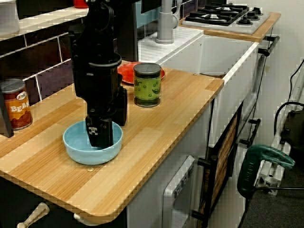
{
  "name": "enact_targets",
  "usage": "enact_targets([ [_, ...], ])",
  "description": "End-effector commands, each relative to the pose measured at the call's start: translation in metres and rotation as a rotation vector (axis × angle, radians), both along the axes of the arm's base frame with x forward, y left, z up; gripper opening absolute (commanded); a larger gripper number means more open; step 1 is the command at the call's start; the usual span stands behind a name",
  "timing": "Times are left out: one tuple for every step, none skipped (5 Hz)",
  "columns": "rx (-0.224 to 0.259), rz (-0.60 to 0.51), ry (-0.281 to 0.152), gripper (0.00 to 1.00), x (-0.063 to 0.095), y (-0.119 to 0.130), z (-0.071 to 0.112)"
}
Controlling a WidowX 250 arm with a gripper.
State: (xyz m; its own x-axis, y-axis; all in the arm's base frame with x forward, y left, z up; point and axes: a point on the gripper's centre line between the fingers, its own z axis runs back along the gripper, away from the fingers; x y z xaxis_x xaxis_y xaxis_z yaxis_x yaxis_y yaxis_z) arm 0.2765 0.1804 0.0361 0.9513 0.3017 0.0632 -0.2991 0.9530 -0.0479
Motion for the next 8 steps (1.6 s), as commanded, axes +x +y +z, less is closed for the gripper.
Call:
enact_targets([
  [-0.006,-0.006,-0.013,0.00,0.004,0.005,0.014],
  [-0.026,-0.009,-0.012,0.00,0.005,0.004,0.023],
  [-0.068,-0.024,-0.006,0.00,0.007,-0.005,0.043],
  [-0.090,-0.069,-0.008,0.00,0.008,-0.022,0.061],
  [-0.105,-0.099,-0.005,0.00,0.011,-0.037,0.077],
  [-0.125,-0.137,0.010,0.00,0.016,-0.054,0.093],
  [-0.108,-0.174,0.011,0.00,0.017,-0.074,0.103],
  [-0.073,-0.232,0.016,0.00,0.018,-0.103,0.112],
])
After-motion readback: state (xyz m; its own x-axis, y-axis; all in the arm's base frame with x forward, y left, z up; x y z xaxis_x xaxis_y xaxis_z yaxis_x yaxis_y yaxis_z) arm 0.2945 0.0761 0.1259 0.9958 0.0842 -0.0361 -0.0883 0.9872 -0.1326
